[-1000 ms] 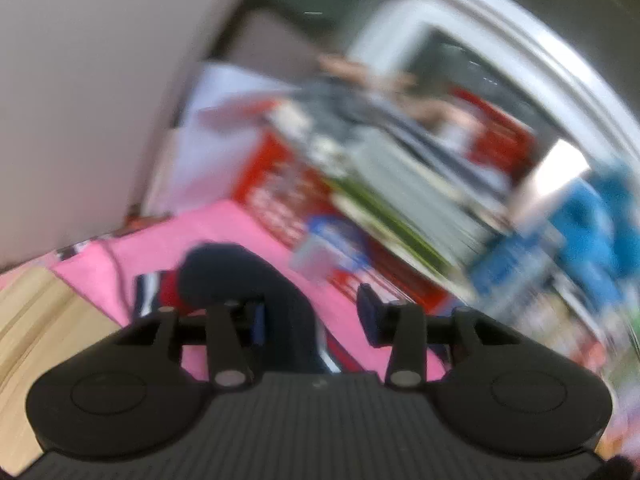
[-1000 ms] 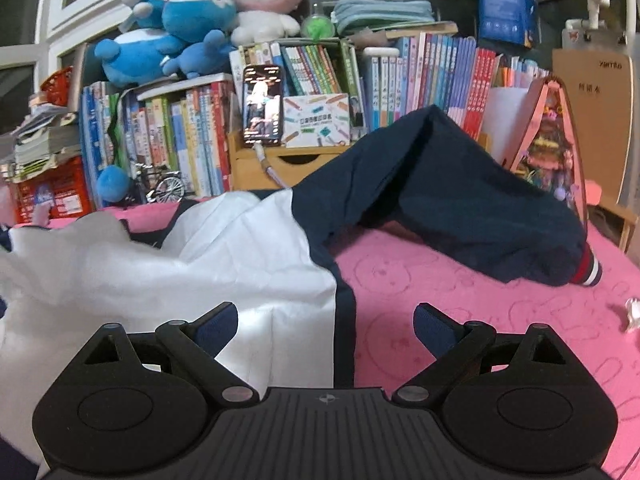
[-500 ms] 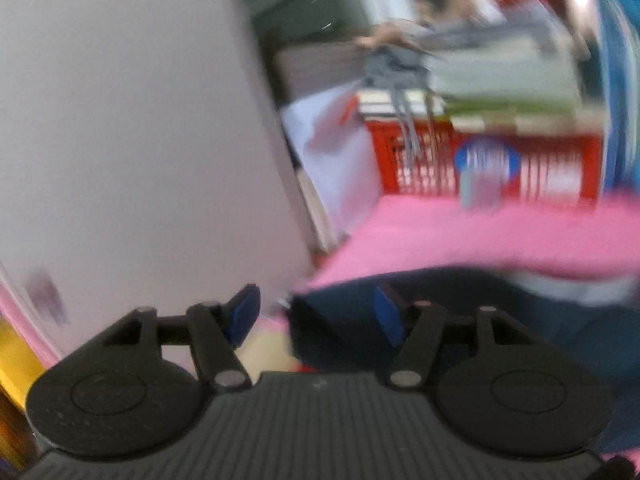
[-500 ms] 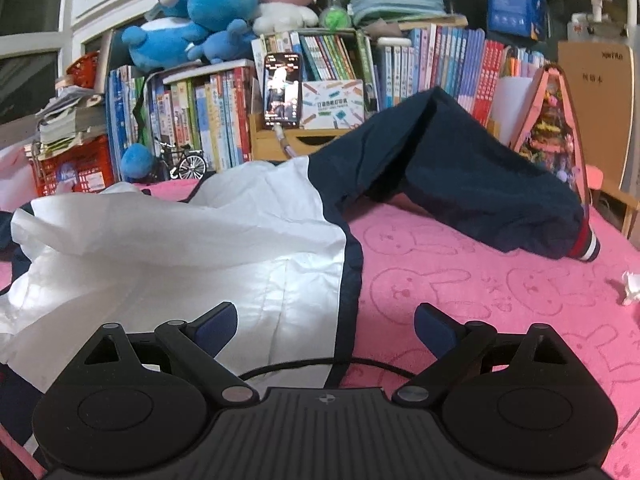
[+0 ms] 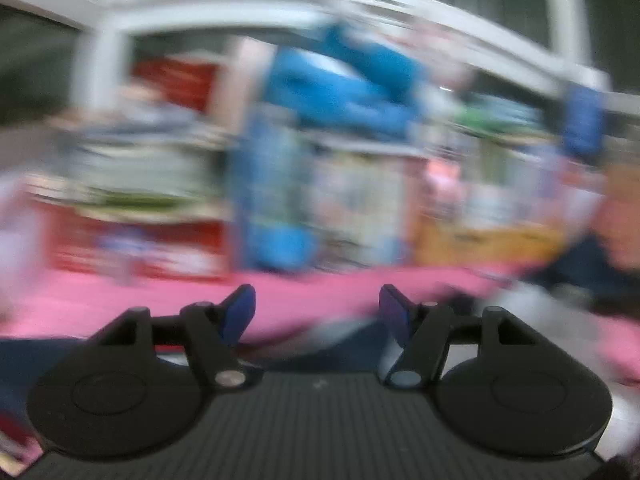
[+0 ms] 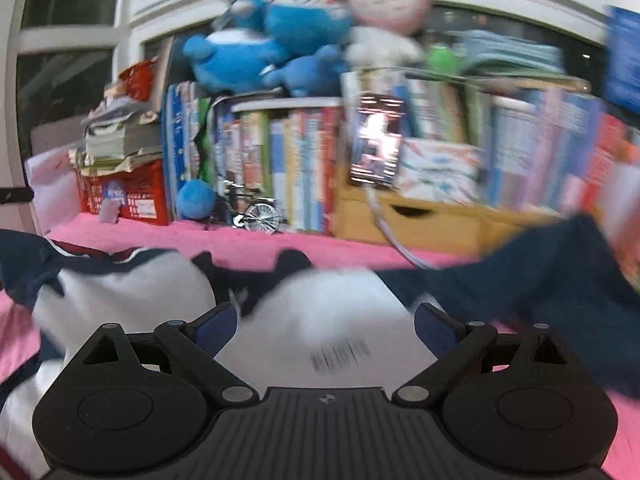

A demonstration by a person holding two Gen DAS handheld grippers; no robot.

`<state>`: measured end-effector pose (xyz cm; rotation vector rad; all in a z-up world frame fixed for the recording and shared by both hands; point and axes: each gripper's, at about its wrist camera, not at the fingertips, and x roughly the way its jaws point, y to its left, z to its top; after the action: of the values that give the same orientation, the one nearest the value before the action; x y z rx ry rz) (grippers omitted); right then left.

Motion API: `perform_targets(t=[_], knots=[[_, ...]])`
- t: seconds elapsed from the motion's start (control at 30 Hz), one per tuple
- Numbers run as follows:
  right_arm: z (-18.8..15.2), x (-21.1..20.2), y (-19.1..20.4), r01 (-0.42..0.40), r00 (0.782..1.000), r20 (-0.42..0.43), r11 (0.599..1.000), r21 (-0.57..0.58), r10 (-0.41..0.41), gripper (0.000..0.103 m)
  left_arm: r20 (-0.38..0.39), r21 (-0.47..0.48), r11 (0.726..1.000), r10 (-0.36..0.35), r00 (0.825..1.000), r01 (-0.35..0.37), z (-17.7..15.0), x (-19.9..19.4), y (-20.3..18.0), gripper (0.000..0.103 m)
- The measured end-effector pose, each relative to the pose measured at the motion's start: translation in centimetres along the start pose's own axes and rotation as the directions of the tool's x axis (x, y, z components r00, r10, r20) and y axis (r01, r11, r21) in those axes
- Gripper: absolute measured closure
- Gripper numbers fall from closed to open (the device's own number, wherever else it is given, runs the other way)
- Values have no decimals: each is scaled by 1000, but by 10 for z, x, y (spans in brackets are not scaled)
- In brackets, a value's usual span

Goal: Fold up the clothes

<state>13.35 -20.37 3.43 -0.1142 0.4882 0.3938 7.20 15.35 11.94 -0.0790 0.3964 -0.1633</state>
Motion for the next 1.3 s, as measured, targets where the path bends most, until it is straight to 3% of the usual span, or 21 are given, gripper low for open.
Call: perform_targets(t=[0.13,0.23,0.33,0.4,0.53,0.6,0.67,0.73,0.8,0.83,0.87,0.93,1.0,1.03,1.07,1.13,1.3], knots=[[35,84,6,-17,990,-139,999,40,23,7,-144,65,992,-95,985,105,-25,34,-25,36],[42,139,5,-9,971,-236,997,81,28,8,-241,104,990,-62,968,90,-43,66,-19,36],[38,174,4,-19,949,-310,994,106,51,13,-322,111,987,-79,943,120,-57,84,-13,35],[33,189,3,-46,933,-351,993,106,81,21,-345,109,985,-85,935,130,-65,87,-11,35],[23,205,3,-68,913,-399,997,48,81,33,-345,108,985,-90,934,135,-76,88,-8,33],[21,207,6,-83,912,-402,997,-3,75,40,-341,91,987,-95,935,133,-75,91,-5,31],[24,205,9,-88,919,-390,995,-54,60,57,-336,97,986,-95,937,135,-76,92,-5,28],[29,202,6,-98,929,-363,993,-63,68,61,-331,108,985,-93,939,136,-77,92,-6,28],[38,200,-4,-120,942,-316,993,-11,110,51,-325,111,985,-92,941,134,-80,89,-9,28],[41,203,-7,-140,939,-317,990,8,136,33,-320,112,985,-91,943,133,-81,87,-10,28],[41,208,-8,-168,926,-339,986,22,165,22,-316,113,985,-89,945,130,-82,87,-10,28],[35,218,-3,-191,905,-386,982,9,179,24,-312,111,986,-87,946,127,-81,89,-11,28],[27,222,9,-178,905,-401,982,-56,141,36,-311,104,987,-86,947,124,-81,90,-11,28],[26,220,14,-173,915,-383,981,-83,129,50,-310,98,988,-85,947,120,-80,89,-11,28],[27,217,17,-156,925,-362,983,-97,111,77,-307,86,990,-85,948,116,-79,88,-10,28],[32,213,16,-101,947,-316,988,-114,60,91,-294,52,993,-91,951,111,-76,86,-6,29],[58,197,-7,71,990,-114,992,-103,-83,95,-226,-19,996,-88,970,85,-60,77,8,29]])
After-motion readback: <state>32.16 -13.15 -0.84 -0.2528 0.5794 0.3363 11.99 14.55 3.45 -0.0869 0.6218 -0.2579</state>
